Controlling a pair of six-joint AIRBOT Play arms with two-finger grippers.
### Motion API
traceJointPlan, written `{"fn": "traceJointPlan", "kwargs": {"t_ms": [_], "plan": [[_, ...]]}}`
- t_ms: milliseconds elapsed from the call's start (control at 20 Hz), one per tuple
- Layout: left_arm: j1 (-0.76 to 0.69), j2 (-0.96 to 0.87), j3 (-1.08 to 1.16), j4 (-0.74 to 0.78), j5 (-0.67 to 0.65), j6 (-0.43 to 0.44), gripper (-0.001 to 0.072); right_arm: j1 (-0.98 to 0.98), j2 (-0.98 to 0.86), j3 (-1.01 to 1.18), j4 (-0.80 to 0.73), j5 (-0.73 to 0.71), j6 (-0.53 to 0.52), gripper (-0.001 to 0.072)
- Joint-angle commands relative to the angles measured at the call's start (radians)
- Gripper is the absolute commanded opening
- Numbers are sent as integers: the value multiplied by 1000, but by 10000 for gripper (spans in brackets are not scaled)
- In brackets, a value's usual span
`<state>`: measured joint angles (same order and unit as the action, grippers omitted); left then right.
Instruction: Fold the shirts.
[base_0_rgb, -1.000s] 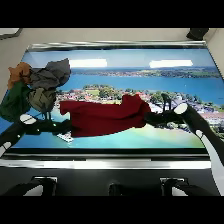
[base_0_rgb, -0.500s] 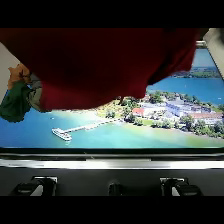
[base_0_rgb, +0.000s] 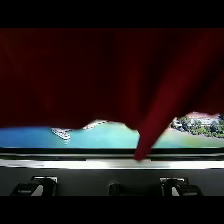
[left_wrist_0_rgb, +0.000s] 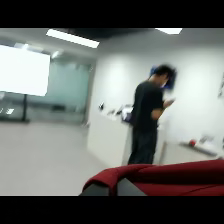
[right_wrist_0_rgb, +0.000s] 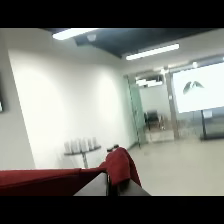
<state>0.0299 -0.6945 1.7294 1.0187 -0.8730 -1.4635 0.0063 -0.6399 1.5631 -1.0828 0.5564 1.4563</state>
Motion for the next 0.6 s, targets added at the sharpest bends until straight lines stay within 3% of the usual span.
{"fn": "traceJointPlan", "kwargs": {"t_ms": [0, 150, 300, 550], "plan": [[0, -79, -83, 198, -174, -67, 27, -1, -135, 3, -41, 103, 34, 44], [0, -203, -303, 206, -166, -62, 28, -1, -390, 2, -40, 155, 33, 45], [0, -387, -481, 208, -51, -44, 29, -1, -648, 2, -23, 108, 80, 45], [0, -721, -517, 132, -19, -45, 29, -1, -954, 2, 44, 217, 237, 46]]}}
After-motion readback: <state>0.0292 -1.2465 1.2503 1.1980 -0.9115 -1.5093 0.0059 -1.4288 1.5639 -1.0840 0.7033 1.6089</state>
